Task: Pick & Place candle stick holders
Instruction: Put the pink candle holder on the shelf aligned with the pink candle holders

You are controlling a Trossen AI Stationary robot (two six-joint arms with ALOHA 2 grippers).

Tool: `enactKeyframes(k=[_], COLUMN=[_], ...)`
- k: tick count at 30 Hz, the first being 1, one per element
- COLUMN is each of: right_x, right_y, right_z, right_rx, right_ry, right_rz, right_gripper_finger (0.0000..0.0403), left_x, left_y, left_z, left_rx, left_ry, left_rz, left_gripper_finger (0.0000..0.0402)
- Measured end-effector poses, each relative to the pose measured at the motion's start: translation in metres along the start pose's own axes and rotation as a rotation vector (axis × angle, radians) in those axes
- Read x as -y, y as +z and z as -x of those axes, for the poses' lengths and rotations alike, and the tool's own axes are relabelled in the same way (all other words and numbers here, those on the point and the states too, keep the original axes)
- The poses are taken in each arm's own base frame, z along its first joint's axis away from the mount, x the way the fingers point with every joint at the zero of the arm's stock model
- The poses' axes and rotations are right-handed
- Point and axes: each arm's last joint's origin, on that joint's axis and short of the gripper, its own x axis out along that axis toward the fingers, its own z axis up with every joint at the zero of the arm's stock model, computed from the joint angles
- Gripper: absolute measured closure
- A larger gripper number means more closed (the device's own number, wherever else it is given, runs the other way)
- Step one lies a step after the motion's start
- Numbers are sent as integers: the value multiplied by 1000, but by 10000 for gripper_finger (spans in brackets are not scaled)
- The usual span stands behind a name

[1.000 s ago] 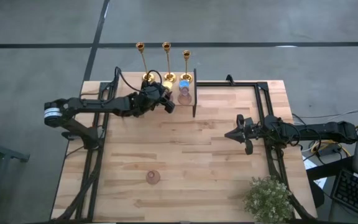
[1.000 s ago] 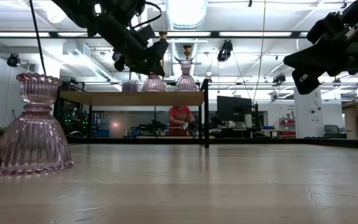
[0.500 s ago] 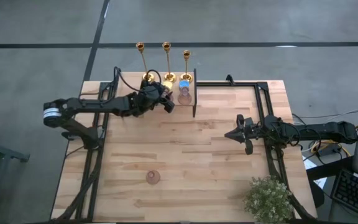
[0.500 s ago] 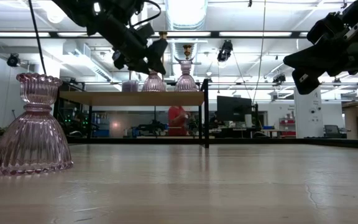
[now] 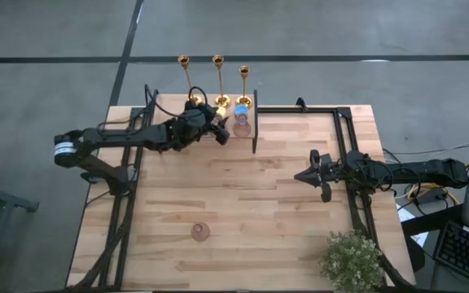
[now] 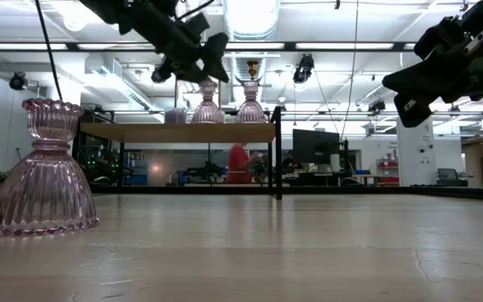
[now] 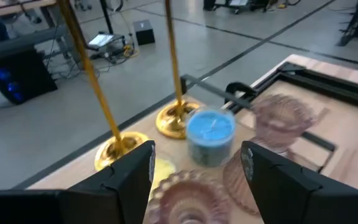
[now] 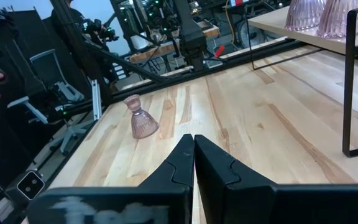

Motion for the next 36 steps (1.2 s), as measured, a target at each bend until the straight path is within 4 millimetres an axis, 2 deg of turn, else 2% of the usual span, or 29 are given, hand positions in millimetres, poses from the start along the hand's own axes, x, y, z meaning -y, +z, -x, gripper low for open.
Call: enactKeyframes(k=[7, 11, 16, 20, 27, 36], right_x=[0, 0, 0, 0, 0, 0], right_y=[0, 0, 0, 0, 0, 0], right_z=[0, 0, 0, 0, 0, 0], right_rx=[-1, 0, 0, 0, 0, -1], right_ry=[0, 0, 0, 0, 0, 0], right_rz=[0, 0, 0, 0, 0, 0], right_gripper_finger=[394, 394, 394, 394, 394, 394], left_x=[2, 1, -1, 0, 14, 41], left_y=[16, 21, 18, 5, -23, -72], left_z=[21, 46, 86, 119, 167, 204], left_rx=[-4, -58, -168, -330, -555, -770], left_ry=[-35, -98, -310, -482, -616, -694], left_rz=[-37, -83, -105, -150, -278, -315], left_gripper_finger=[161, 159, 158, 158, 158, 158])
